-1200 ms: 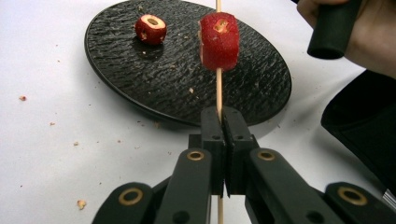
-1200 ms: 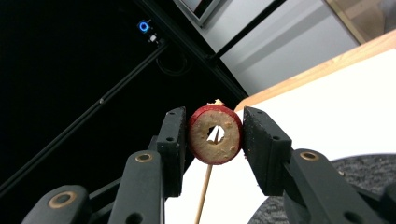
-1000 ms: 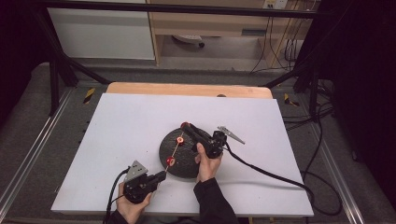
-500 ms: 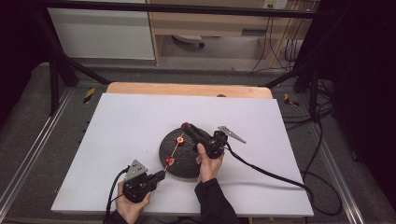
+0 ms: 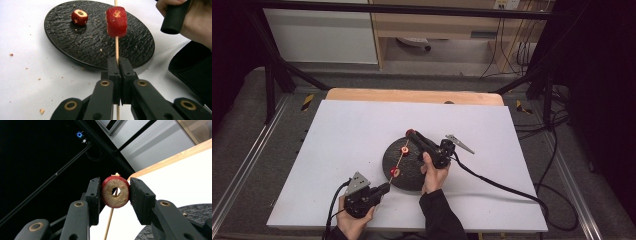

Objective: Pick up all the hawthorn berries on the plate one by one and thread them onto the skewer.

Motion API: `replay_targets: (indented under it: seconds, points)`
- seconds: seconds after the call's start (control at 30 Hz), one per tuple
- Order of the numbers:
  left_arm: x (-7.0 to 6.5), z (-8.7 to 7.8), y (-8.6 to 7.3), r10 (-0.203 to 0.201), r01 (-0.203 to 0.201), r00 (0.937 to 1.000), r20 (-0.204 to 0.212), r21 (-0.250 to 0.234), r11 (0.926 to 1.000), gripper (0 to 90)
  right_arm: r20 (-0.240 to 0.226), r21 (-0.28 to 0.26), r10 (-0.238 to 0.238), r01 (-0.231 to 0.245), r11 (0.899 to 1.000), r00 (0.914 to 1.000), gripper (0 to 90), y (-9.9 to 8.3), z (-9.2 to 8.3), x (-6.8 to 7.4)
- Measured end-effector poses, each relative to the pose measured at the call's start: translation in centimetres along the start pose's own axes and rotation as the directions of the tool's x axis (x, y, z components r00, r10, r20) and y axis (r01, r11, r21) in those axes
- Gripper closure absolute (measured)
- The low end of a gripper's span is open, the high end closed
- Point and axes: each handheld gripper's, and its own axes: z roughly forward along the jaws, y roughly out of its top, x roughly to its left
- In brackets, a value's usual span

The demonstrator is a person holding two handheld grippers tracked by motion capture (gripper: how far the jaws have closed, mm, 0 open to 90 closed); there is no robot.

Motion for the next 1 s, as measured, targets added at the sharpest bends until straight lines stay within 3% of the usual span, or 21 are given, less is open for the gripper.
replay_targets:
  seconds: [0.17, 0.47, 0.83, 1.0]
  points:
    - [-0.1, 0.0, -0.2, 0.003, -0.003, 1.0000, 0.001, -0.003, 1.0000, 88.9, -0.008, -0.015, 0.012, -0.012, 1.000, 0.9999, 62.3, 0.2, -0.1, 0.1]
    - [-0.4, 0.0, -0.1, -0.008, 0.008, 0.9999, -0.009, -0.026, 0.9996, 88.9, -0.024, 0.009, 0.070, -0.070, 0.998, 0.9973, 62.2, -0.4, -0.2, 0.3]
    - [-0.1, 0.6, 0.5, -0.034, 0.034, 0.9994, -0.002, 0.011, 0.9994, 88.9, -0.005, 0.047, -0.010, 0.011, 0.999, 0.9999, 62.2, -1.3, -0.7, 0.5]
    - [-0.1, 0.7, 0.6, -0.030, 0.030, 0.9995, 0.000, 0.016, 0.9994, 89.0, -0.006, 0.073, -0.016, 0.016, 0.997, 0.9999, 62.2, -1.8, -0.8, 0.5]
